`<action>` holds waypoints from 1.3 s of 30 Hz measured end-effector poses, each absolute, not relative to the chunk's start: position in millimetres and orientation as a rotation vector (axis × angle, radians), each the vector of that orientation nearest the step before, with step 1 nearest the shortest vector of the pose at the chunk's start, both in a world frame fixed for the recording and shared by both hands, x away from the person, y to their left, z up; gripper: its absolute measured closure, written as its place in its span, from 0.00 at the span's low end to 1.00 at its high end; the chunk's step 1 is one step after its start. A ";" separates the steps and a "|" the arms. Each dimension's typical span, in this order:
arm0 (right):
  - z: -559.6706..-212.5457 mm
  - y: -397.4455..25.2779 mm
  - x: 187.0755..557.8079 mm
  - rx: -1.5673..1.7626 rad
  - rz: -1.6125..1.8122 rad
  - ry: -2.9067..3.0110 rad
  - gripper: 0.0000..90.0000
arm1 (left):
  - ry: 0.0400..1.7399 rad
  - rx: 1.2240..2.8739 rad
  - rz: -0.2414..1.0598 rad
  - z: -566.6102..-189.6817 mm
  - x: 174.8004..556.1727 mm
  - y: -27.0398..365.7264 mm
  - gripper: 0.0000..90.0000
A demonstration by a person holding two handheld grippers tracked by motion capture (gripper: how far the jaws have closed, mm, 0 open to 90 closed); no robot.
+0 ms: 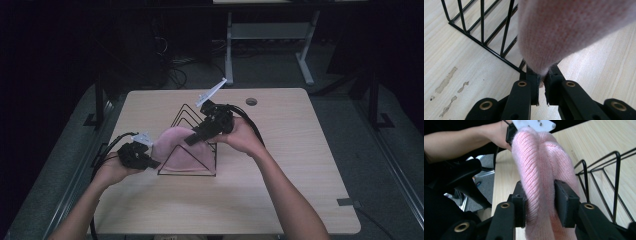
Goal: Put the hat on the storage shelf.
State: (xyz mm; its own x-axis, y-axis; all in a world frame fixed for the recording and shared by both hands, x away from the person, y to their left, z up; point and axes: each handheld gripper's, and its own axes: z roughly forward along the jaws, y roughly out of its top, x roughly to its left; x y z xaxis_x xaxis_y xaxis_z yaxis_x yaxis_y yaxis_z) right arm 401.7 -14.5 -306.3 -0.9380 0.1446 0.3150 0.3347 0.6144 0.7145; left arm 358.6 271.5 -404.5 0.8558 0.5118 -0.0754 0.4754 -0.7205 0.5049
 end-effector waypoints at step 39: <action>-312.0 -18.0 392.5 -0.375 -1.270 -2.617 0.70 | 0.715 2.467 0.093 -396.2 354.8 278.2 0.93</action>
